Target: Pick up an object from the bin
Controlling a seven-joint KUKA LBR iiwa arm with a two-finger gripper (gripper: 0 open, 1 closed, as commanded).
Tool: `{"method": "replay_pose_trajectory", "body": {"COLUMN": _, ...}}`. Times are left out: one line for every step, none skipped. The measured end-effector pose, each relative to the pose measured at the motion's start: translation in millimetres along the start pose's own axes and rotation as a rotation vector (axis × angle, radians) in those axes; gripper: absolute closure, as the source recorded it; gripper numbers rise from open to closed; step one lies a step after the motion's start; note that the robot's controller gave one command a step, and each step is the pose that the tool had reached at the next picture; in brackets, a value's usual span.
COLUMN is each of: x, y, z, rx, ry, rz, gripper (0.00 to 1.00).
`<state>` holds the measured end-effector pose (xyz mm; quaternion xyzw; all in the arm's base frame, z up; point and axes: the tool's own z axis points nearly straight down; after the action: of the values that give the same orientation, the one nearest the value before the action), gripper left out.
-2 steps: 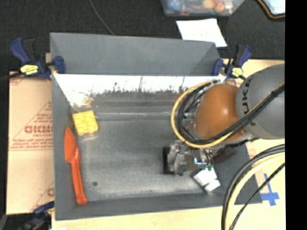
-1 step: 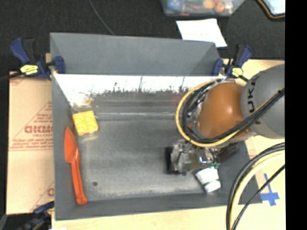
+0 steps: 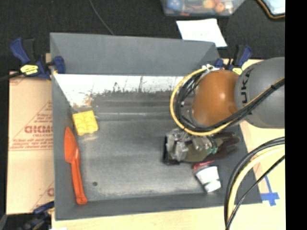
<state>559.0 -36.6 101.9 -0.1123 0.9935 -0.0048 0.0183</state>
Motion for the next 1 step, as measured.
{"method": "replay_pose_trajectory", "body": {"x": 0.8, "y": 5.1, "z": -2.7, "rx": -0.002, "ry": 0.003, "rz": 0.055, "gripper": 1.00}}
